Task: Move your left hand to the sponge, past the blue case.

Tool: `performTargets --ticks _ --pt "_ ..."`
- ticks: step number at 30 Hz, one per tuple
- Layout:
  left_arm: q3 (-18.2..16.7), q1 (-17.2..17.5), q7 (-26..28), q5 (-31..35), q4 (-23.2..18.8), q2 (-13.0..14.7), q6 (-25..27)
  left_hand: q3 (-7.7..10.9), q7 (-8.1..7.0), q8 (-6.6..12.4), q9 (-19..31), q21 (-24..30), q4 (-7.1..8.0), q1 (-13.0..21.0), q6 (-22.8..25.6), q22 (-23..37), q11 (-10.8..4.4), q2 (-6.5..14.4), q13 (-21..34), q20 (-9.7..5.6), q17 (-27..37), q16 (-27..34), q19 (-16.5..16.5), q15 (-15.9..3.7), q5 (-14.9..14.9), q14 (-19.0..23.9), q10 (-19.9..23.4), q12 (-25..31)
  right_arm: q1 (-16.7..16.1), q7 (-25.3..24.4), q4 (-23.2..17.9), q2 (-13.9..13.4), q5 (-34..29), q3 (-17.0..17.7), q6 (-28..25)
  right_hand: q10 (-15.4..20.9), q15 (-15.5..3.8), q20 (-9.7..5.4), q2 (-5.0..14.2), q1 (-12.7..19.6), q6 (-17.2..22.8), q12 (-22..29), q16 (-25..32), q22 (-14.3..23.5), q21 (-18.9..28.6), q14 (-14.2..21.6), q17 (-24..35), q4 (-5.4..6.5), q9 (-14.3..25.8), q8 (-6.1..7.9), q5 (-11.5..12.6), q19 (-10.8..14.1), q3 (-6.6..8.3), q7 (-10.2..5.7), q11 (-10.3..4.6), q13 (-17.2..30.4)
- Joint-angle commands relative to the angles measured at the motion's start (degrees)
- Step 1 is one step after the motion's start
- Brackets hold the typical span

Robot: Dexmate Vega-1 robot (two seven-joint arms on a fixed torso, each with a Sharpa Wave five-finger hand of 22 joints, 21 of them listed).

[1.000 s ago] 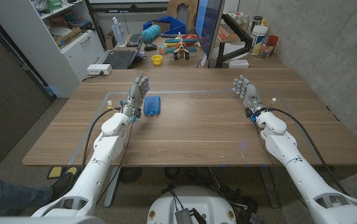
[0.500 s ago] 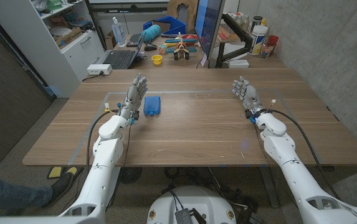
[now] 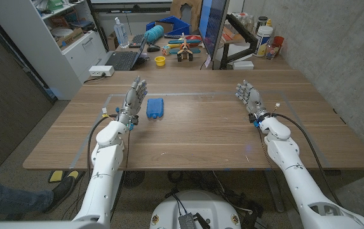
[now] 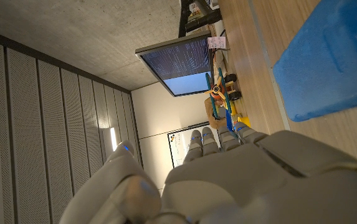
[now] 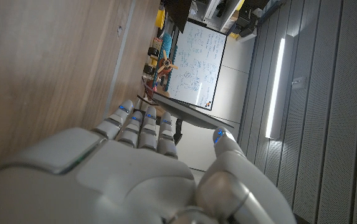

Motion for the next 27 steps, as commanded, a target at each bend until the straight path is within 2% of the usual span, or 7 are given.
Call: performTargets --ticks 1,27 --pt "-2.05 0.98 -2.17 0.30 -1.40 -1.41 0.27 0.18 0.06 0.37 0.25 0.02 -0.41 0.69 0.23 0.09 -0.13 0.02 0.11 0.34 0.27 0.29 -0.37 -0.16 0.25 -0.11 0.30 0.38 0.01 0.57 0.05 1.40 -1.12 0.91 -0.46 0.47 -0.02 0.37 0.27 0.19 0.56 0.16 0.01 0.06 -0.23 0.59 0.33 -0.13 0.15 0.05 0.18 0.15 -0.16 -0.24 0.05 0.30" --pt "-3.19 4.62 -3.69 0.01 -5.38 -2.91 -0.98 0.29 0.08 0.45 0.26 0.07 -0.82 1.57 0.73 0.12 -0.20 0.35 0.13 0.73 0.25 0.33 -0.70 -0.15 0.30 0.17 0.48 0.37 0.10 1.70 0.51 2.40 -0.99 1.73 -0.53 0.50 0.04 0.54 0.42 0.09 0.85 0.09 -0.07 0.09 -0.73 0.52 0.35 -0.28 0.16 0.05 0.16 0.07 -0.61 -0.27 0.05 0.31"
